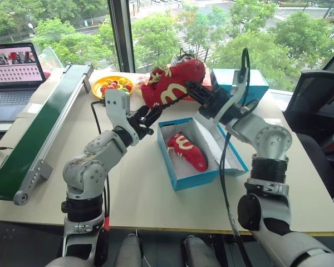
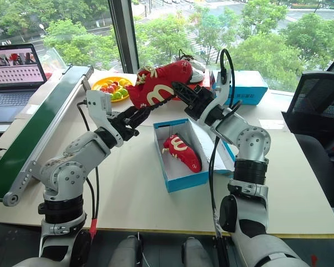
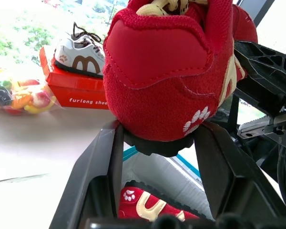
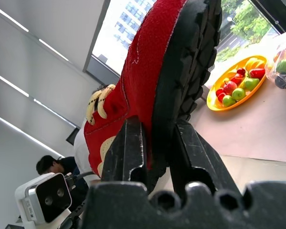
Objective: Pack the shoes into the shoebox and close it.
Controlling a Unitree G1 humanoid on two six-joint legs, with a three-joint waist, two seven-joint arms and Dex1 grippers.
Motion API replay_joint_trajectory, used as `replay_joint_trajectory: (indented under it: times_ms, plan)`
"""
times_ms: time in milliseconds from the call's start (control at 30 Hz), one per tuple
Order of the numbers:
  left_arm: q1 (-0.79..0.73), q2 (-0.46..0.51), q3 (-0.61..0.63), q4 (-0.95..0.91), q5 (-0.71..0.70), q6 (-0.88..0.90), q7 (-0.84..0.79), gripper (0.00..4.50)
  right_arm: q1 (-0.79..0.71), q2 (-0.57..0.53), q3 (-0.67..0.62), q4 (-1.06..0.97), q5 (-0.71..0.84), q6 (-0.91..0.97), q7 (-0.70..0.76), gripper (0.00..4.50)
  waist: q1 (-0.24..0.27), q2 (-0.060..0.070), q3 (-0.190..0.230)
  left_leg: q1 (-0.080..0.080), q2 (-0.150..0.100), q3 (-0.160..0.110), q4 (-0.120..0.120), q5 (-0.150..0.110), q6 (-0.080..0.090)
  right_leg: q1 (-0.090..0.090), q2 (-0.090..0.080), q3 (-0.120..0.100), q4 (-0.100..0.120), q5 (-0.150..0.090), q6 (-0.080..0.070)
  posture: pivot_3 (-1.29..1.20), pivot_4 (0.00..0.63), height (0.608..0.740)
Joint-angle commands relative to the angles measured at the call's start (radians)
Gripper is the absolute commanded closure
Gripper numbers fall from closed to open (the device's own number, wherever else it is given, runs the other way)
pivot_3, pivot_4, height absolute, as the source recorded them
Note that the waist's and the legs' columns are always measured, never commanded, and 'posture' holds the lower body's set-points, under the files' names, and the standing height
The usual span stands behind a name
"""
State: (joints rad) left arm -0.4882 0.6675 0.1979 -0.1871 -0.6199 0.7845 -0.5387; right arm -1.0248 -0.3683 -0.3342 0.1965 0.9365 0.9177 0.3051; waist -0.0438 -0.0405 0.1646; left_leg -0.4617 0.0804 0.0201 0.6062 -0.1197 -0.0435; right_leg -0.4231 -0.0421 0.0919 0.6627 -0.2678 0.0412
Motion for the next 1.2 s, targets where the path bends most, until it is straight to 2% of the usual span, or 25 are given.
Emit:
replay_joint_trajectory:
  times_ms: [33, 167, 367, 767, 1067, 1200]
  plan:
    - [0.011, 0.078, -0.007, 0.002, 0.004, -0.067, -0.172, 0.0, -0.004, -0.132, 0.154, -0.09, -0.127, -0.017, 0.158, 4.26, 0.006, 0.0, 0.0, 0.0, 0.0, 0.0, -0.001, 0.0, 0.0, 0.001, 0.0, 0.0, -0.002, 0.0, 0.0, 0.0, 0.15, 0.74]
    - [0.036, 0.124, -0.042, 0.006, 0.029, -0.101, -0.272, 0.0, 0.088, -0.332, 0.368, -0.201, -0.252, -0.004, 0.378, 4.26, 0.009, 0.0, 0.0, -0.001, 0.0, 0.001, -0.001, 0.0, 0.0, 0.001, -0.001, 0.0, -0.004, 0.0, 0.0, 0.0, 0.15, 0.74]
    - [0.044, 0.108, -0.082, -0.013, 0.048, -0.116, -0.306, 0.0, 0.172, -0.442, 0.492, -0.248, -0.338, -0.024, 0.538, 4.26, 0.012, 0.001, 0.001, -0.002, 0.0, 0.001, 0.001, 0.0, 0.0, -0.001, -0.001, 0.001, -0.003, -0.001, 0.0, 0.0, 0.15, 0.74]
    - [0.075, 0.09, -0.084, -0.036, 0.07, -0.106, -0.289, 0.0, 0.201, -0.457, 0.584, -0.204, -0.49, -0.113, 0.703, 4.26, 0.015, 0.001, 0.001, -0.001, 0.0, 0.001, 0.003, 0.0, 0.0, 0.0, -0.001, 0.001, -0.001, -0.001, 0.001, 0.0, 0.15, 0.74]
    - [0.135, 0.083, -0.06, -0.074, 0.055, -0.093, -0.259, 0.0, 0.063, -0.427, 0.511, -0.142, -0.46, -0.079, 0.765, 4.26, 0.027, 0.001, 0.001, -0.001, 0.0, 0.001, 0.003, 0.0, 0.0, 0.0, -0.001, 0.001, 0.0, -0.001, 0.001, 0.0, 0.15, 0.74]
    - [0.146, 0.079, -0.057, -0.08, 0.055, -0.092, -0.25, 0.0, 0.047, -0.417, 0.51, -0.137, -0.459, -0.056, 0.795, 4.26, 0.028, 0.001, 0.002, -0.001, 0.0, 0.001, 0.003, 0.0, 0.0, 0.0, -0.001, 0.001, 0.0, -0.001, 0.001, 0.0, 0.15, 0.74]
